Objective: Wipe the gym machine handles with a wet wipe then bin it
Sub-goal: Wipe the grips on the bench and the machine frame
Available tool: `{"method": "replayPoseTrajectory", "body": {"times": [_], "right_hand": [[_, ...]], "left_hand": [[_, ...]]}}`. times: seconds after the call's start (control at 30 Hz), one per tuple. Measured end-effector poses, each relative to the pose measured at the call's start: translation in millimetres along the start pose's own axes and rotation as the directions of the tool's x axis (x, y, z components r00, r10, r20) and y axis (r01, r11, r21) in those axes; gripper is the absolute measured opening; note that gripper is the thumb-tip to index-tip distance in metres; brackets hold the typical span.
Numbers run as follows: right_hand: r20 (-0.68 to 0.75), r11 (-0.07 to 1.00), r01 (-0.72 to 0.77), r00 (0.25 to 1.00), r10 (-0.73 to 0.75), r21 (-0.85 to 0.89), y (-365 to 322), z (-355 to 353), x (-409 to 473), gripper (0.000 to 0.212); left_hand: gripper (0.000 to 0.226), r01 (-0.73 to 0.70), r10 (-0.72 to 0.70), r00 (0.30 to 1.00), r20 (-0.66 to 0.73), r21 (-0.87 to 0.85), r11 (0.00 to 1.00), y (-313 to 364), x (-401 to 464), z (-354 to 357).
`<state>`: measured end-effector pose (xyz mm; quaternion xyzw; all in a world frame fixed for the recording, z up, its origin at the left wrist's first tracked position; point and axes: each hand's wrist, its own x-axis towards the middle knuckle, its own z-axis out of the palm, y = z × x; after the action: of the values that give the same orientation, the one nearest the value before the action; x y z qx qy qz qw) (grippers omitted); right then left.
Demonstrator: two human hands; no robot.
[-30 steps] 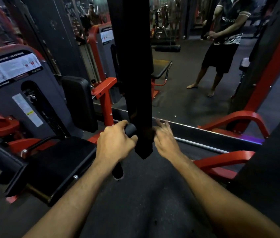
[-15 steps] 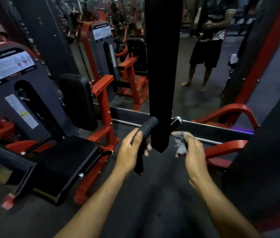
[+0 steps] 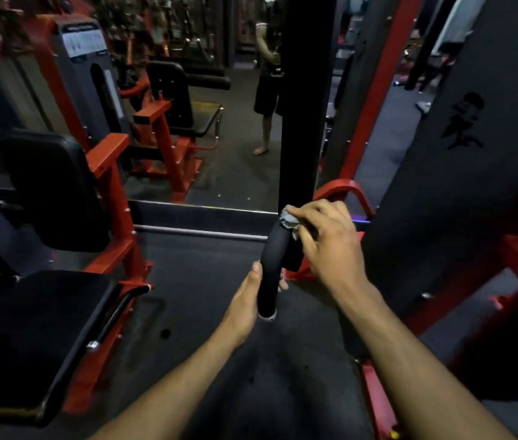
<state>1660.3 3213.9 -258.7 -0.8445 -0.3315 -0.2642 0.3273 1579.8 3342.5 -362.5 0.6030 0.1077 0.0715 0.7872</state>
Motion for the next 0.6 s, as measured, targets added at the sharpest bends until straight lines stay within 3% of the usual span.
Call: {"method": "replayPoseTrajectory", "body": {"times": [0.13,0.27,0.4,0.5,0.6], "right_hand": [[0.025,0.981,-0.183,0.983,0.182,0.065,-22,12,-8,0.032],[0.024,0.994,-0.111,0.994,0.111,0.009,-37,14,-39,0.035],[0.032,0.996,-0.041,0.999,0.038,0.082,-28,5,-50,0.034],[-0.09,0.982,-0.144,0.984,0.155,0.12,-15,0,-15,0.026],[-0.076,0.978,-0.2,0.976,0.204,0.059,-19,7,10,0.022]], "left_hand": [[0.073,0.005,-0.007,1.0,0.018,0.08,0.997,-5,2,-5],[0.068,0.047,-0.049,0.999,0.02,0.117,0.992,-1,1,-9],[0.071,-0.017,0.002,0.997,0.071,0.21,0.978,0,4,-12],[0.077,-0.035,0.011,0.995,0.101,0.242,0.97,-3,7,-12],[0.078,-0.041,0.012,0.993,0.116,0.249,0.968,-5,8,-12]]}}
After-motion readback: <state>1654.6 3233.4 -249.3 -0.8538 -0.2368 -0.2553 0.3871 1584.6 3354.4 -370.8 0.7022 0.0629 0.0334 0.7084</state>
